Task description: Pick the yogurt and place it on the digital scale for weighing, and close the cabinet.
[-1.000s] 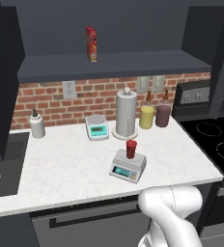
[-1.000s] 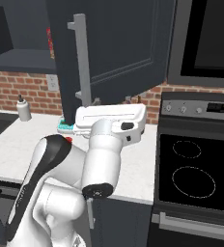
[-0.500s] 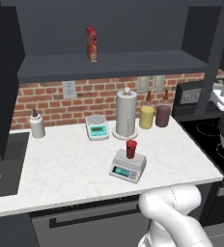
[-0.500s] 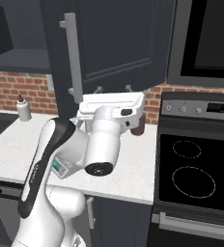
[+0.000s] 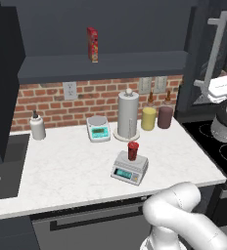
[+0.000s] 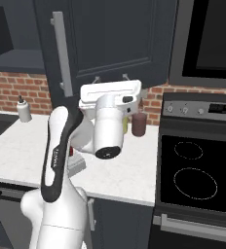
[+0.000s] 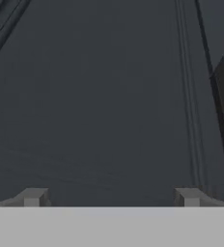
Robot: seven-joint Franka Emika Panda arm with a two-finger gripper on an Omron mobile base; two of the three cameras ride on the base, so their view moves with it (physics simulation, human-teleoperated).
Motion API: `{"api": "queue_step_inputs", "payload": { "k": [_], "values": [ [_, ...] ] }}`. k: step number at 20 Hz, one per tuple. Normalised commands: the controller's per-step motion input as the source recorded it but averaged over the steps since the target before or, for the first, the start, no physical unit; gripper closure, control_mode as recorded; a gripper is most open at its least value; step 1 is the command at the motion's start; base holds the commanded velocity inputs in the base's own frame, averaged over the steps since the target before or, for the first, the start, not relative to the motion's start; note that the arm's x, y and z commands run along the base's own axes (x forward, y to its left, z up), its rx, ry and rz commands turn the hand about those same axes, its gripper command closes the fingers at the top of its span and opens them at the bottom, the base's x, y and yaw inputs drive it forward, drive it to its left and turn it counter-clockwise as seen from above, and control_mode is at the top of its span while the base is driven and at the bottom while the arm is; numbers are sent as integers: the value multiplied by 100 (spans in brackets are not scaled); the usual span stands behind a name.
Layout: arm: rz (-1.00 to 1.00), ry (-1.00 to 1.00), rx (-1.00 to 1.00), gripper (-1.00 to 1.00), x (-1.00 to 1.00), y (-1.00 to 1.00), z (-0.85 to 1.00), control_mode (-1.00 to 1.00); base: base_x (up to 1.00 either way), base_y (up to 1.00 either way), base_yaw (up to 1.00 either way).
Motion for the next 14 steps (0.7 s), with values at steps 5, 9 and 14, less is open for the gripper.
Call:
{"api": "queue_step_inputs", "payload": {
  "k": [5, 9, 14],
  "values": [
    [15, -1, 4, -100, 72, 37, 0, -100, 0, 0, 0],
    [11, 0, 7, -100, 71, 21, 0, -100, 0, 0, 0],
    [5, 0, 5, -100, 80, 16, 0, -100, 0, 0, 0]
  ]
}}
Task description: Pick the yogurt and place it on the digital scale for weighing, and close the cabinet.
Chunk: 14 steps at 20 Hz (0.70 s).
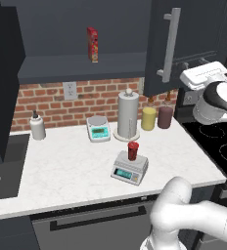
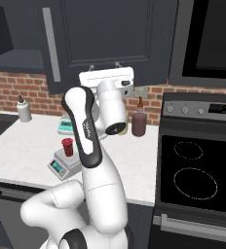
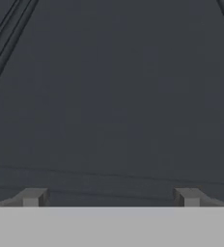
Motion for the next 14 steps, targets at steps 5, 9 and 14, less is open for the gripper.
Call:
{"api": "queue_step_inputs", "payload": {
  "k": [5, 9, 14],
  "values": [
    [0, 0, 0, -100, 67, 9, 0, -100, 0, 0, 0],
    [0, 2, 0, -100, 45, 1, 0, -100, 0, 0, 0],
    [-5, 5, 0, -100, 41, 0, 0, -100, 0, 0, 0]
  ]
}}
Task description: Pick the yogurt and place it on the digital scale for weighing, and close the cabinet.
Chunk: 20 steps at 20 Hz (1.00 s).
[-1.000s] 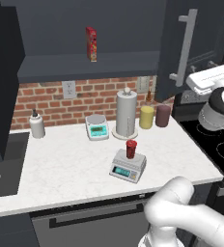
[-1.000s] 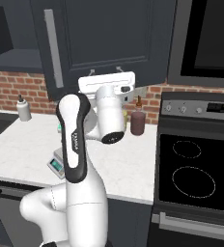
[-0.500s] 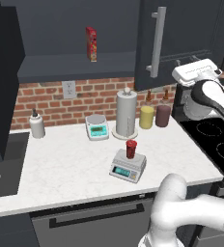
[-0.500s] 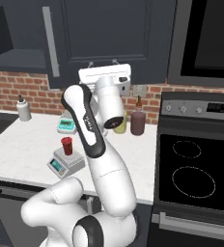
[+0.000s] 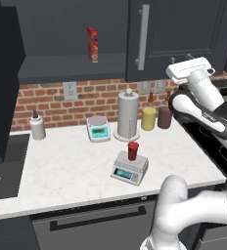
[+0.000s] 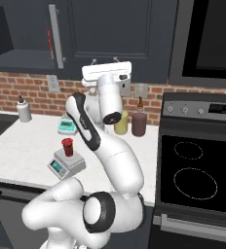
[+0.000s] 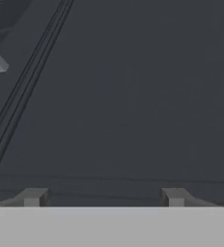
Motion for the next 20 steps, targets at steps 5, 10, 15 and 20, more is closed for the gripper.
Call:
{"api": "queue_step_inputs", "payload": {
  "k": [5, 10, 15, 20],
  "values": [
    [-5, 11, 0, -100, 56, 0, -3, -100, 0, 0, 0],
    [-4, 12, 0, -100, 59, 0, -3, -100, 0, 0, 0],
    [-1, 0, 0, -100, -12, -1, -1, -100, 0, 0, 0],
    [0, -11, 9, -100, -99, -19, 7, -100, 0, 0, 0]
  ]
}}
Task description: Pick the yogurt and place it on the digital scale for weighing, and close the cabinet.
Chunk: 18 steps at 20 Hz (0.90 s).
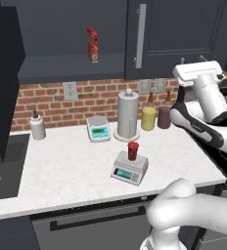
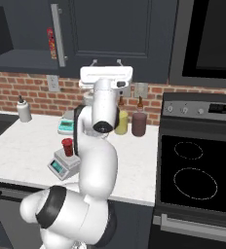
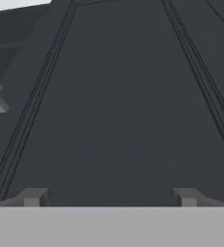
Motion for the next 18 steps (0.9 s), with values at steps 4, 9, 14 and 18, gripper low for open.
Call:
{"api": "queue_step_inputs", "payload": {
  "k": [4, 9, 14, 18],
  "values": [
    [0, -8, 12, -100, -100, -11, 26, -100, 0, 0, 0],
    [0, -2, 12, -100, -87, -2, 35, -100, 0, 0, 0],
    [0, 33, 16, -100, -34, 0, 34, -100, 0, 0, 0],
    [0, 50, 16, -100, -18, 0, 19, -100, 0, 0, 0]
  ]
}}
